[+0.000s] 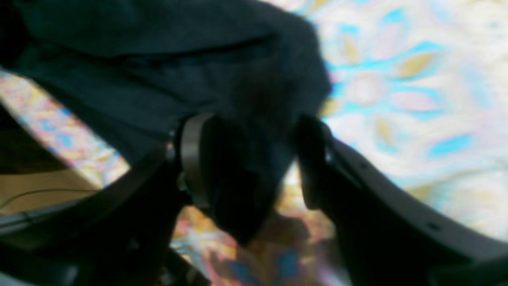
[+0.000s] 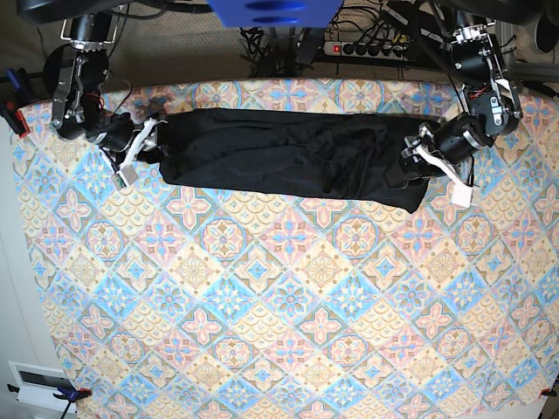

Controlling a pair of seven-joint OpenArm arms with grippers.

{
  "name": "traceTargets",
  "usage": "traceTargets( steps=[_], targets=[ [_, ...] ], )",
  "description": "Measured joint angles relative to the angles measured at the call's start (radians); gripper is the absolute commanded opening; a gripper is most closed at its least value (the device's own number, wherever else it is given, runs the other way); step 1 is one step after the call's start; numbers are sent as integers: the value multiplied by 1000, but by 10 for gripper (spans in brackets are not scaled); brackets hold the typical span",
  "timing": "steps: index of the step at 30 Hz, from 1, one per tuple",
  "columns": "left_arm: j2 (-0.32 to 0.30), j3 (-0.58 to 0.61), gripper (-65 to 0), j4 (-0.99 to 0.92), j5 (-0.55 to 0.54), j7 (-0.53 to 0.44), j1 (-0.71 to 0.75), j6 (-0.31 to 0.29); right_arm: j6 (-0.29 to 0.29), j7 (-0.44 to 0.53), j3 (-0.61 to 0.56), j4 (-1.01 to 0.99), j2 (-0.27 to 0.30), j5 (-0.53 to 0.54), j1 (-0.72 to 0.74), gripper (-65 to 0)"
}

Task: Layout the t-shirt on the table in an organized manner, then fold the t-shirt properly
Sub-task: 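Grasp both strip ends with the right and left grippers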

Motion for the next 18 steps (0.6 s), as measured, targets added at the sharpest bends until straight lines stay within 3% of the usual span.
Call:
traceTargets(
  steps=[7,15,18],
  targets=[
    [0,0,-343,0,0,0,0,0,-4,4,-1,-6,-48,8,5,-346],
    [-3,0,-343,0,0,0,0,0,-4,9,-24,2,-58,6,8,-346],
    [-3,0,-343,0,0,0,0,0,-1,-3,26,49,-61,1,3,-346]
  ],
)
